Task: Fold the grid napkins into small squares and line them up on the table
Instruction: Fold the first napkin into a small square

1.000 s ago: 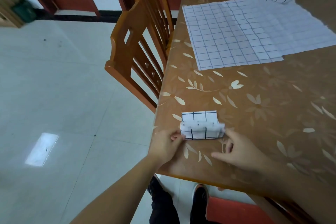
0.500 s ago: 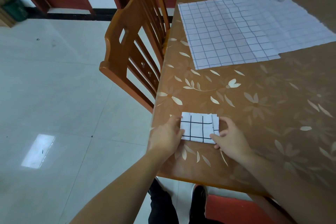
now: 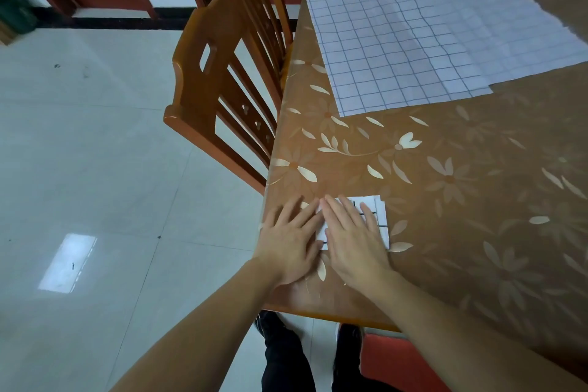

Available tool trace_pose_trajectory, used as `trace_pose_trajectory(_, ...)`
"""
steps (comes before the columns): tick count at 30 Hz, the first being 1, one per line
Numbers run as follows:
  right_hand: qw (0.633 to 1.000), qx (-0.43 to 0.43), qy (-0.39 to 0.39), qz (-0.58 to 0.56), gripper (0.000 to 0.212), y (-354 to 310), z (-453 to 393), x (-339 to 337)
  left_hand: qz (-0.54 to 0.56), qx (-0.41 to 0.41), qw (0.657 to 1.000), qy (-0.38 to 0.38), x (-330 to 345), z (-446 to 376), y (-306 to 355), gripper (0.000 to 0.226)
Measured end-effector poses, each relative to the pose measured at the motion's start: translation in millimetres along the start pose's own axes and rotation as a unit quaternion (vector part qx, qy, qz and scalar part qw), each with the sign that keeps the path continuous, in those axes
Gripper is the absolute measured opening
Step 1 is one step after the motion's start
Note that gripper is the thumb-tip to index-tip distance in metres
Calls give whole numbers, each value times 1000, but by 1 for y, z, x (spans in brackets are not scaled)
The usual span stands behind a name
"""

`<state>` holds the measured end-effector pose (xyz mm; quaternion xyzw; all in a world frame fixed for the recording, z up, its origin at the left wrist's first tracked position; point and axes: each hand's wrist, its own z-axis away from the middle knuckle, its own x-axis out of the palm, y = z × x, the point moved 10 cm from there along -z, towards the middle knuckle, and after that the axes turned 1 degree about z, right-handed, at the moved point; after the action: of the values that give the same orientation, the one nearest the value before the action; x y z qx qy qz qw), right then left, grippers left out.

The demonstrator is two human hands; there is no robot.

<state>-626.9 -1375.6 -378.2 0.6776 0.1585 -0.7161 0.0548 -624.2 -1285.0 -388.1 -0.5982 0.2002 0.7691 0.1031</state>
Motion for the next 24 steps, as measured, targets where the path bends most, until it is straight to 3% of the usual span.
trace_pose_trajectory(3, 998, 22, -41, 46, 60, 20, 1, 15, -14, -9, 1000, -13, 4, 0, -5, 63)
trace_pose_trajectory(12, 994, 46, -58, 83, 54, 89, 20, 5, -40, 5, 997, -63, 6, -11, -6, 75)
trace_pose_trajectory(15, 996, 55, -32, 60, 54, 86, 21, -3, -47, 18, 997, -62, 1, -15, -3, 77)
trace_pose_trajectory(18, 999, 28, 42, 14, 49, 72, 35, -22, -49, 24, 997, -58, -7, -18, 0, 78)
trace_pose_trajectory(21, 994, -54, 93, -11, 30, 46, 54, -30, -40, 14, 997, -58, -17, -25, 1, 78)
trace_pose_trajectory(24, 994, -61, 86, -8, 15, 43, 53, -28, -15, 26, 996, -84, -22, -36, 7, 80)
